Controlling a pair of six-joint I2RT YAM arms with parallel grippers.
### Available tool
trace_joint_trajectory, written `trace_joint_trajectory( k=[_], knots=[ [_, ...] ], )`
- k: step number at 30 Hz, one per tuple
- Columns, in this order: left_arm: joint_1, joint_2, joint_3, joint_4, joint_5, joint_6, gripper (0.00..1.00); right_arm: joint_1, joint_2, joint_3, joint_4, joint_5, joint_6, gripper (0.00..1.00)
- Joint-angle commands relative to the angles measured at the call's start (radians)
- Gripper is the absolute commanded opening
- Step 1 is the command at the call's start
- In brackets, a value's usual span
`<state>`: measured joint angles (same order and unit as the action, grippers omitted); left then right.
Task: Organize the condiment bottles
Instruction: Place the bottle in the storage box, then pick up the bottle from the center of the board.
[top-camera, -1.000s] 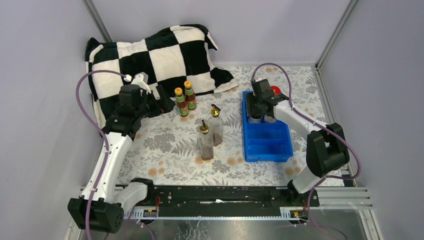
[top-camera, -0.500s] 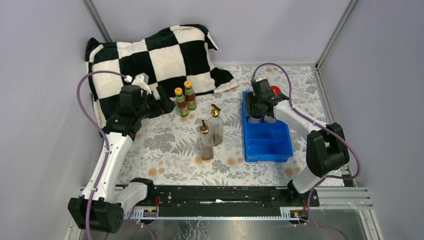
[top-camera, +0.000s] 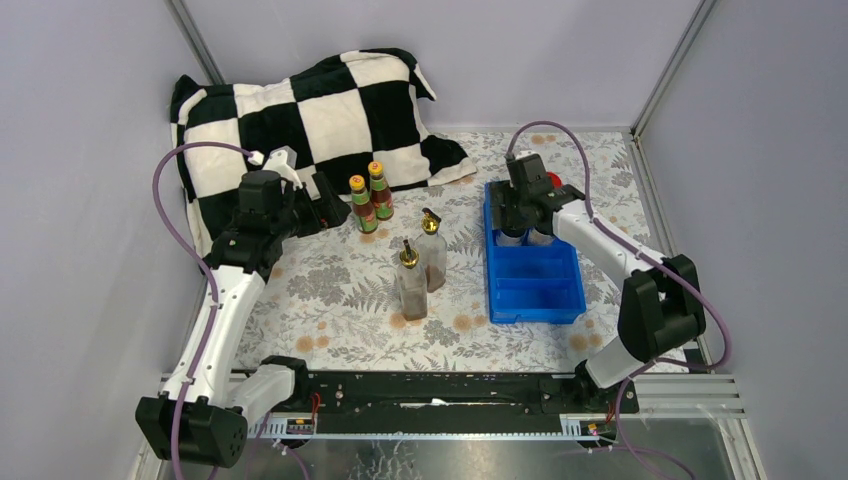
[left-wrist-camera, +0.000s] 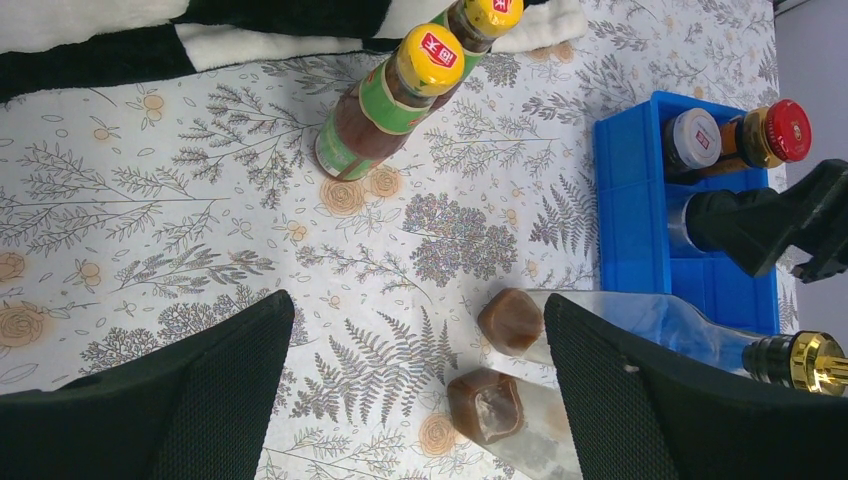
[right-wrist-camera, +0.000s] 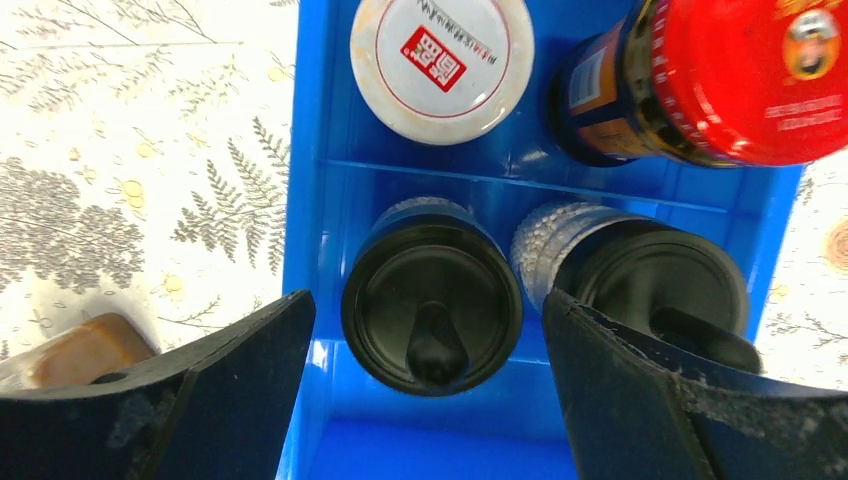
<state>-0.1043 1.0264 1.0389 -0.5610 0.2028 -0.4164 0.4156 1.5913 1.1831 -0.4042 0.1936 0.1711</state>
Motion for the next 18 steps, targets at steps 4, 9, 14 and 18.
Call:
trace_joint_trajectory(
  k=[4, 9, 14, 18],
  knots=[
    [-0.005, -0.015, -0.014, 0.029, 0.017, -0.005, 0.99, -0.006, -0.132, 0.131, -0.076, 0.042, -0.017, 0.92],
    [-0.005, -0.014, -0.016, 0.031, 0.017, -0.008, 0.99, -0.005, -0.142, 0.206, -0.128, -0.022, -0.032, 0.91],
    [-0.005, -0.015, -0.019, 0.036, 0.017, -0.009, 0.99, 0.014, -0.132, 0.247, -0.128, -0.077, -0.033, 0.85],
    [-0.005, -0.014, -0.019, 0.037, 0.015, -0.010, 0.99, 0.066, -0.106, 0.296, -0.129, -0.097, -0.049, 0.86]
  ],
)
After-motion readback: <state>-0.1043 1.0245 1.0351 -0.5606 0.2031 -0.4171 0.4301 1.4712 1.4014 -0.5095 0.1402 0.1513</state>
